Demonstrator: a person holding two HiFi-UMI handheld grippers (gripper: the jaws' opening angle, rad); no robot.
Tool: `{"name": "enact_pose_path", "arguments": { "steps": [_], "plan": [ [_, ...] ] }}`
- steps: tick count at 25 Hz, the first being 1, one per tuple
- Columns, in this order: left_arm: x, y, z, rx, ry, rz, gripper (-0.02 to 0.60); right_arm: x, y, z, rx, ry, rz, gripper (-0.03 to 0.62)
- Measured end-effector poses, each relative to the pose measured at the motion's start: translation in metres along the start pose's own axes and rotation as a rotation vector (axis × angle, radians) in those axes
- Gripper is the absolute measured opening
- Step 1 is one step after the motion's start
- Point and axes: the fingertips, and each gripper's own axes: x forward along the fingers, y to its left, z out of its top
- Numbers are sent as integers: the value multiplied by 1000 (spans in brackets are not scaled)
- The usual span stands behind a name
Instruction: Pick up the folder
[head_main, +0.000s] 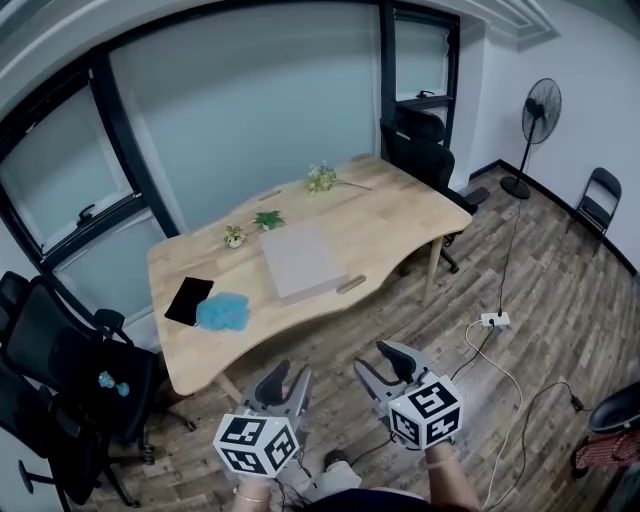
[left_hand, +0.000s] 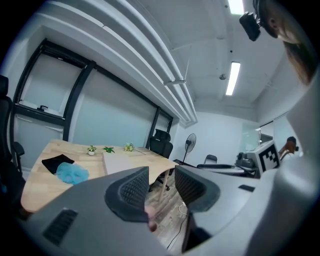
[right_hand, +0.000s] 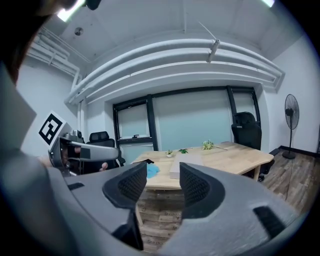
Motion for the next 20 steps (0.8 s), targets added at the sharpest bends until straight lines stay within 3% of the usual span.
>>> {"name": "enact_pose_path", "arguments": {
  "steps": [20],
  "plan": [
    [33, 73, 19, -45, 16, -49, 183, 71, 0, 14, 33, 18, -52, 179]
  ]
}}
